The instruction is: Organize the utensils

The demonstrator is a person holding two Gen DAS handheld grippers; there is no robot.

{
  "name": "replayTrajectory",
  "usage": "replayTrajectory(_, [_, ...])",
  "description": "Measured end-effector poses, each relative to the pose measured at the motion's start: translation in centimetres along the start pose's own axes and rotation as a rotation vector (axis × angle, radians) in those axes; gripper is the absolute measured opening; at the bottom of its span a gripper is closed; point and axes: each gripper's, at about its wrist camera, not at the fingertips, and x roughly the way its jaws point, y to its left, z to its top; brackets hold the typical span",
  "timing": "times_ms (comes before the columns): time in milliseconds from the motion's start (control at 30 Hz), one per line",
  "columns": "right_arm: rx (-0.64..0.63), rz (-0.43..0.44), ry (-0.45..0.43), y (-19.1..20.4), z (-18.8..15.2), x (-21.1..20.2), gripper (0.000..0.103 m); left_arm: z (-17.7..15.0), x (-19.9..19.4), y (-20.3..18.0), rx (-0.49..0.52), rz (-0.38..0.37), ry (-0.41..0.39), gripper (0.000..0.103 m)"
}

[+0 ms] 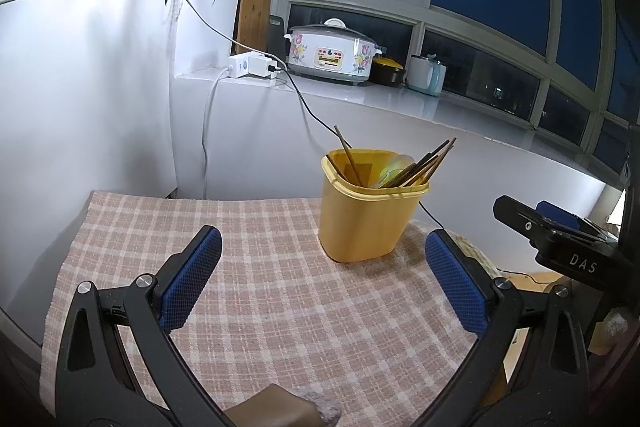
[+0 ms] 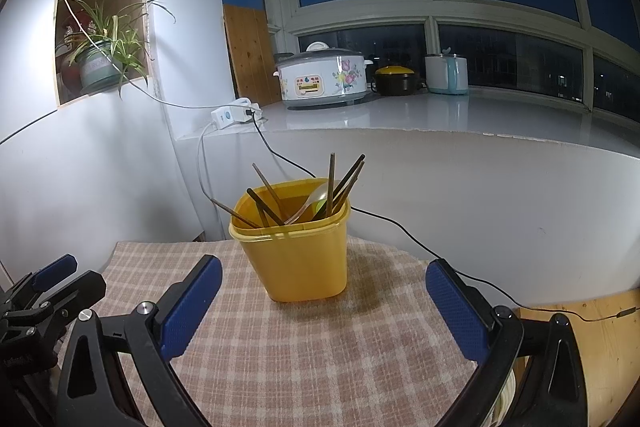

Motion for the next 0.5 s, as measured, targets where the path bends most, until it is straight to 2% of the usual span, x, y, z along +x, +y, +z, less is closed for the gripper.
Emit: replayTrajectory(500, [0.003, 0.005, 0.011, -0.1, -0.18, 0.12, 0.103, -0.06, 0.08, 0.05, -0.007, 0.007, -0.005, 0.103])
